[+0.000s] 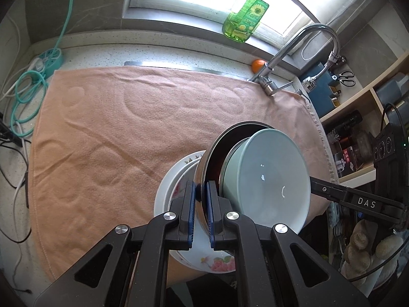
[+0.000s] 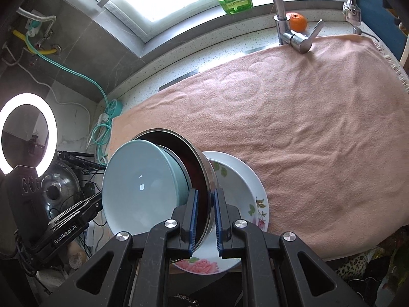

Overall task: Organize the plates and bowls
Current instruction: 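Carry the bowl stack over the flowered plate stack with both grippers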

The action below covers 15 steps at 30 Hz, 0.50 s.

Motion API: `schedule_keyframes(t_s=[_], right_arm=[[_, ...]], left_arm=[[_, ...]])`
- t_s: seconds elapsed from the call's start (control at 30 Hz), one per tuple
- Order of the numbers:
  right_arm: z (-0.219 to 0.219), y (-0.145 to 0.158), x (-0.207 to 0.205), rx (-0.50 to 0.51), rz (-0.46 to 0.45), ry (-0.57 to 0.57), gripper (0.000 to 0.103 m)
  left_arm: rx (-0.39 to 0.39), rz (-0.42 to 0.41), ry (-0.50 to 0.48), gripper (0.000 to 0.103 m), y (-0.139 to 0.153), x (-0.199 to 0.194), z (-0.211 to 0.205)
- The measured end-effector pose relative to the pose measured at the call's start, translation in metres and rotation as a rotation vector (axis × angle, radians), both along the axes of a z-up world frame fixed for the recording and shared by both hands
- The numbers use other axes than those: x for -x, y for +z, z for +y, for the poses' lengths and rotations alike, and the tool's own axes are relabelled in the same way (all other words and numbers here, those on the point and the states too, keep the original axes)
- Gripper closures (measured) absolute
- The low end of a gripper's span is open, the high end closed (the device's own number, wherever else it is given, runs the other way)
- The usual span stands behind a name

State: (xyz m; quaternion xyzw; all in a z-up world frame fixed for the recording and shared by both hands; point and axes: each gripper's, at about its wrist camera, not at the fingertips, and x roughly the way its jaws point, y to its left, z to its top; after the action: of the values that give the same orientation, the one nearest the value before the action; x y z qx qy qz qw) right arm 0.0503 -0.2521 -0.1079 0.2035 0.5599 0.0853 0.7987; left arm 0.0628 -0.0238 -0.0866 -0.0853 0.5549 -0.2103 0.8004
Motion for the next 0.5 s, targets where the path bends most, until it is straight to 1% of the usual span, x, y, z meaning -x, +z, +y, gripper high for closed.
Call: schedule_keyframes(t_s=[0.2, 0.5], right_arm=[[-0.007, -0.009, 0.007, 0.002, 0.027, -0.014, 0.092], [-0.008, -0.020, 0.009, 0.000, 0.053, -0.015, 0.092]], left_arm=[[-0.007, 0.026, -0.019, 0.097, -0.008, 0.005, -0.007], [-0.014, 0.054, -0.024, 0.097, -0.016, 0.008, -0.007]])
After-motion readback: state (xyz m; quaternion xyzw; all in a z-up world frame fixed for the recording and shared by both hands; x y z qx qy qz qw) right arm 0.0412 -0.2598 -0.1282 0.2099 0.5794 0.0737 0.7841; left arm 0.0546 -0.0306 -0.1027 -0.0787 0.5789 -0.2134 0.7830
